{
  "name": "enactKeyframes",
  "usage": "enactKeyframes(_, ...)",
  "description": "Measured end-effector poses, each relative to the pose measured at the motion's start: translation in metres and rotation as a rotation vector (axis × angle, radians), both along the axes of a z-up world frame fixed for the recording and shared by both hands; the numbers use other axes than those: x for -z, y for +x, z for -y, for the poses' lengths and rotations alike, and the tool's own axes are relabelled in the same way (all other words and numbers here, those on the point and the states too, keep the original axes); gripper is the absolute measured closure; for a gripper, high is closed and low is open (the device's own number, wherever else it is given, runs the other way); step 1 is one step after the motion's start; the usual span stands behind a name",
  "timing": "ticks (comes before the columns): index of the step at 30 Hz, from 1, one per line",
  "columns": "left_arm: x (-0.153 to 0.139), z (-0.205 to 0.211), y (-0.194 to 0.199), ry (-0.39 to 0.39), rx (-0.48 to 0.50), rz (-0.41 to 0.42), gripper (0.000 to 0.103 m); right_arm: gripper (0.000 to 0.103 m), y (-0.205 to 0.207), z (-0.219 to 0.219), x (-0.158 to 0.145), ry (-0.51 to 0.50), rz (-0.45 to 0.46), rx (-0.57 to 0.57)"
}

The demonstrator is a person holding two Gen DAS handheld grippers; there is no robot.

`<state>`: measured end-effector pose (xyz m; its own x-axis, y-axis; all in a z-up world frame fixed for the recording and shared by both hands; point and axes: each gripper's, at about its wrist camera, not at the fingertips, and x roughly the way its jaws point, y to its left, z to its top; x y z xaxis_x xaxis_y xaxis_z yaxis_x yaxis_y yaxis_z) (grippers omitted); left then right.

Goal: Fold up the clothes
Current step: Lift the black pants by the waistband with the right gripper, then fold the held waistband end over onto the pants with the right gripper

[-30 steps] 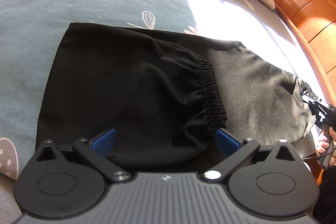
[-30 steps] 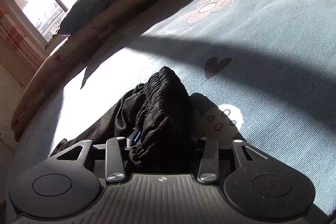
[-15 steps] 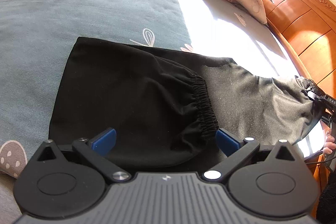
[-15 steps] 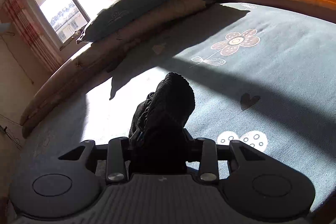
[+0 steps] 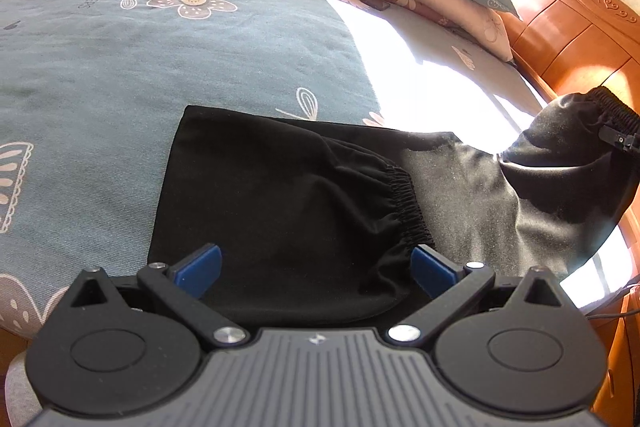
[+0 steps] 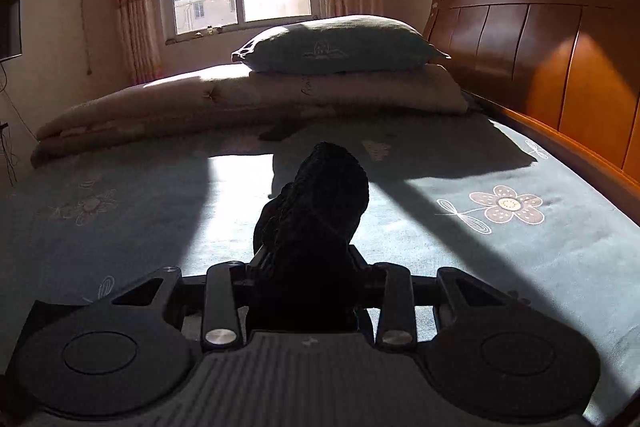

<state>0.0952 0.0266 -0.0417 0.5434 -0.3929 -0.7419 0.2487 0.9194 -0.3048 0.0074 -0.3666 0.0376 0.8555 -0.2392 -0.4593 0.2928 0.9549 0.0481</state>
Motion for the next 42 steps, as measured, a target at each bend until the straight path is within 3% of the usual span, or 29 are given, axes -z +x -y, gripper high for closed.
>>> enactKeyframes(5, -0.002, -0.019, -0.006, -0.017, -0.026, 0.021, 0.002, 0.062, 0.011, -0.046, -0.01, -0.143, -0.008, -0.041)
enactKeyframes(23, -0.016, -0.064, -0.018, -0.078, -0.093, 0.084, 0.002, 0.063, 0.04, -0.154, -0.027, -0.262, -0.002, -0.151)
enactKeyframes(27, -0.018, -0.074, -0.019, -0.09, -0.111, 0.093, 0.002, 0.063, 0.045, -0.185, -0.027, -0.333, 0.009, -0.179)
enactKeyframes(32, -0.022, -0.086, -0.024, -0.093, -0.133, 0.106, 0.002, 0.063, 0.055, -0.229, -0.018, -0.443, 0.02, -0.224)
enactKeyframes(42, -0.033, -0.122, -0.036, -0.094, -0.226, 0.137, 0.002, 0.063, 0.062, -0.317, 0.026, -0.658, 0.027, -0.353)
